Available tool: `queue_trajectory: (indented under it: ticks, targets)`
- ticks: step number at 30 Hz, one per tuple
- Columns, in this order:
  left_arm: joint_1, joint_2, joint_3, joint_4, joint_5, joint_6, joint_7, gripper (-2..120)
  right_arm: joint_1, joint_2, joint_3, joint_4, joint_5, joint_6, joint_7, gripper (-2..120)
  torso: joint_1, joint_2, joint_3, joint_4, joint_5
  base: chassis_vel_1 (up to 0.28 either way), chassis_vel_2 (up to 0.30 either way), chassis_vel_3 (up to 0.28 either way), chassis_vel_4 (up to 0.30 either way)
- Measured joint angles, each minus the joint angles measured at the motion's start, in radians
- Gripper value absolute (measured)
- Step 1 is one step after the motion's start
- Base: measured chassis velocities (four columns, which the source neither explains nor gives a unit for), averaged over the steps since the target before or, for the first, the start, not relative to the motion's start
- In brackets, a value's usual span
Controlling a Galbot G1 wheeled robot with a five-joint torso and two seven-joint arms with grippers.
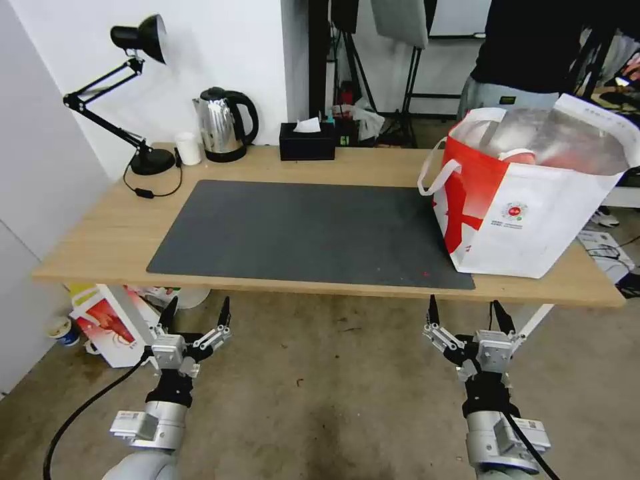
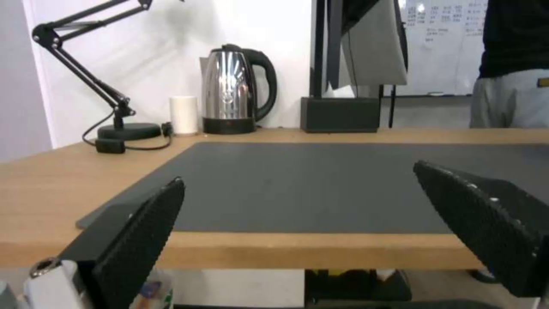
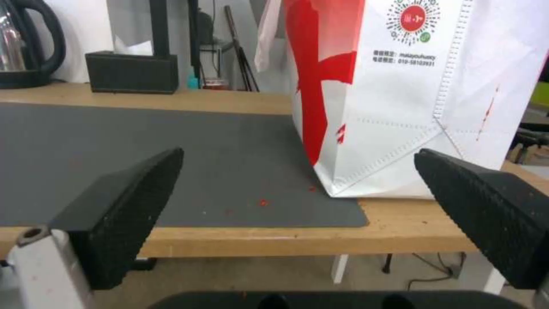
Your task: Pick up the trash from the table and place it into the takeout bag.
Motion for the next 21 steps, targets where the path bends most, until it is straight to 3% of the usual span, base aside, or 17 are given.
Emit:
queue_trajectory:
  ticks: [21]
  targets:
    - [-0.005, 0.001, 0.0, -0.009, -0.008, -0.001, 0.003, 100, 0.0, 0.0, 0.0, 0.0, 0.0, 0.0, 0.0, 100, 0.0, 0.0, 0.0, 0.0, -0.0001, 0.0, 0.0, 0.0, 0.0]
